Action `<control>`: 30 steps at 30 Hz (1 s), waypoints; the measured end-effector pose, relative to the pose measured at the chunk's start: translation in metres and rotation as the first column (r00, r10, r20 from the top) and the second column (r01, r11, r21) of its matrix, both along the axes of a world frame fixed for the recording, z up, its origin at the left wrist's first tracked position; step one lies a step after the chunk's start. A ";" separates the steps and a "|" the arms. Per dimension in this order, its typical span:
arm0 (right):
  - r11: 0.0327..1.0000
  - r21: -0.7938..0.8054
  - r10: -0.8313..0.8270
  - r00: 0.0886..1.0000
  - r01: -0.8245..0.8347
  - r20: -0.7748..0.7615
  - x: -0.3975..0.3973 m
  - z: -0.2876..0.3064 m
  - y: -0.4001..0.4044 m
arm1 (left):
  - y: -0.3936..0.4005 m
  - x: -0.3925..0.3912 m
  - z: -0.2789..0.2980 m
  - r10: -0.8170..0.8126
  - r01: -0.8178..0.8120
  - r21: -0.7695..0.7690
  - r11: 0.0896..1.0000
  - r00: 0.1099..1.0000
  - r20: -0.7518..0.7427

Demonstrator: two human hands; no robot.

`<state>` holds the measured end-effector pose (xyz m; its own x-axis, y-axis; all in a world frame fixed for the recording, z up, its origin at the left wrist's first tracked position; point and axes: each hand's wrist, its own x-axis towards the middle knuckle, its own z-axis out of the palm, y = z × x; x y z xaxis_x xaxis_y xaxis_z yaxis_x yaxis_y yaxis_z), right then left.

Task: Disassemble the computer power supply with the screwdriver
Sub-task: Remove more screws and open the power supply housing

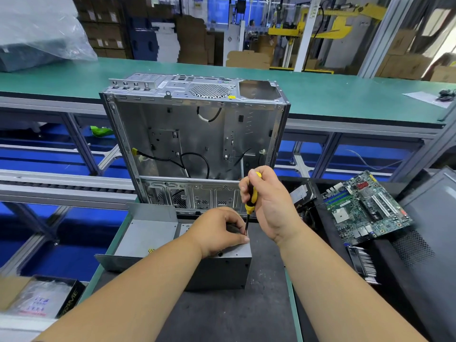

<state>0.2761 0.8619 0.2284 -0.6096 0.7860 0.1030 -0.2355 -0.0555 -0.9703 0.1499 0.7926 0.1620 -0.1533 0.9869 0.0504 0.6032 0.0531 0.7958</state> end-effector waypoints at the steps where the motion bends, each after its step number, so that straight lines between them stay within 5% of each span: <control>1: 1.000 -0.017 0.023 0.999 -0.023 -0.023 0.000 0.000 -0.001 | 0.000 0.000 0.000 -0.005 0.005 0.001 1.000 1.000 -0.007; 10: 0.999 -0.034 -0.013 0.999 0.015 0.039 -0.004 0.008 -0.001 | 0.001 0.000 0.000 -0.008 0.008 -0.006 1.000 1.000 0.010; 15: 0.995 -0.086 0.044 0.998 -0.048 -0.048 -0.004 0.006 0.001 | 0.000 0.000 -0.001 -0.006 0.006 -0.009 1.000 1.000 -0.015; 21: 0.998 0.020 0.052 0.998 -0.053 0.041 0.001 0.004 0.002 | 0.001 0.000 0.000 -0.017 0.017 -0.002 1.000 1.000 -0.007; 30: 0.993 -0.097 0.075 0.995 -0.069 0.060 0.004 0.012 0.009 | 0.001 -0.001 -0.002 -0.011 0.011 -0.004 1.000 1.000 -0.006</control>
